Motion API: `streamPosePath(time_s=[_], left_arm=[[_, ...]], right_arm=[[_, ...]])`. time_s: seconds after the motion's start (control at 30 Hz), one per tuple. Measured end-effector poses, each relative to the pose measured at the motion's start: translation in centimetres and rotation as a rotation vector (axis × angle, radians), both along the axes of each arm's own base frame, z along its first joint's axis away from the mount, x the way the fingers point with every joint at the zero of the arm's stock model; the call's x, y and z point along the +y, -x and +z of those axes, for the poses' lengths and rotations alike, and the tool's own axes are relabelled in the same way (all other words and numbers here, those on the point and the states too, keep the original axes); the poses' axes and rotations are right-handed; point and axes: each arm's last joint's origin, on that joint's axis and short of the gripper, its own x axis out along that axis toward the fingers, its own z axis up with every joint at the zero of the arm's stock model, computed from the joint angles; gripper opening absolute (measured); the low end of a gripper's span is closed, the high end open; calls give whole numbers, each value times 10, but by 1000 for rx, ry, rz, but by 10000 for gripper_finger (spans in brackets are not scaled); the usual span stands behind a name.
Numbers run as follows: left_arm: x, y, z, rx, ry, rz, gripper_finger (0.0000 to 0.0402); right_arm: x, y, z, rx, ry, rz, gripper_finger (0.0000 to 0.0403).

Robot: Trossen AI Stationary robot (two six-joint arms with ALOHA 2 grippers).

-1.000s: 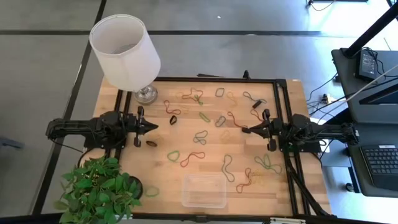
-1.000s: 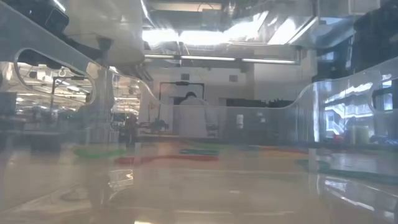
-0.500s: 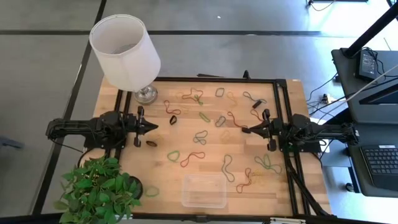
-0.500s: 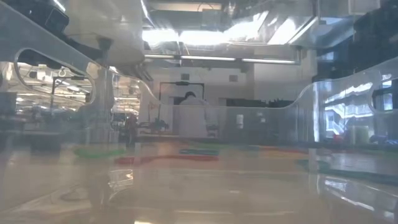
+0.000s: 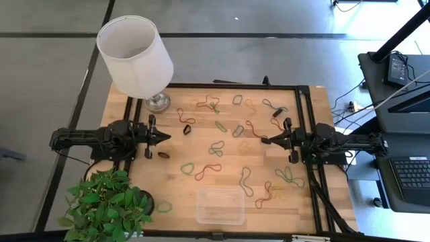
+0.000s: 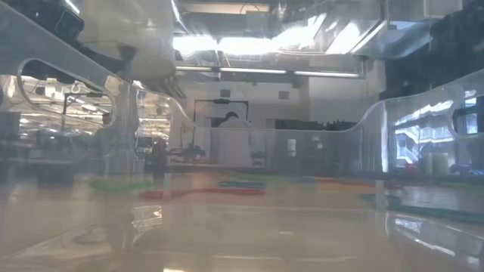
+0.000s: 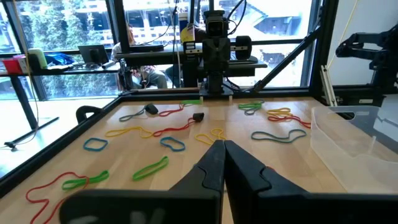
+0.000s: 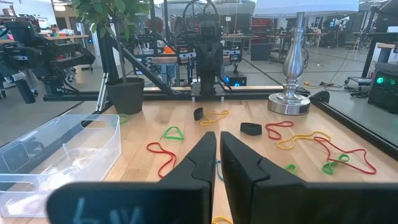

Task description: Pick and place rubber bands into bin

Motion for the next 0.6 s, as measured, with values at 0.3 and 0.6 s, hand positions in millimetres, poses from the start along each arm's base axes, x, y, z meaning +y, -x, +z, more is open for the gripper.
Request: streamPosePath(time_s=[0.3,0.6], left_arm=[[0,0,0,0,0,0,6],[0,0,0,0,0,0,6]], right_arm=[[0,0,1,-4,-100,13,22],[2,-1,36,-13,-40,65,2]])
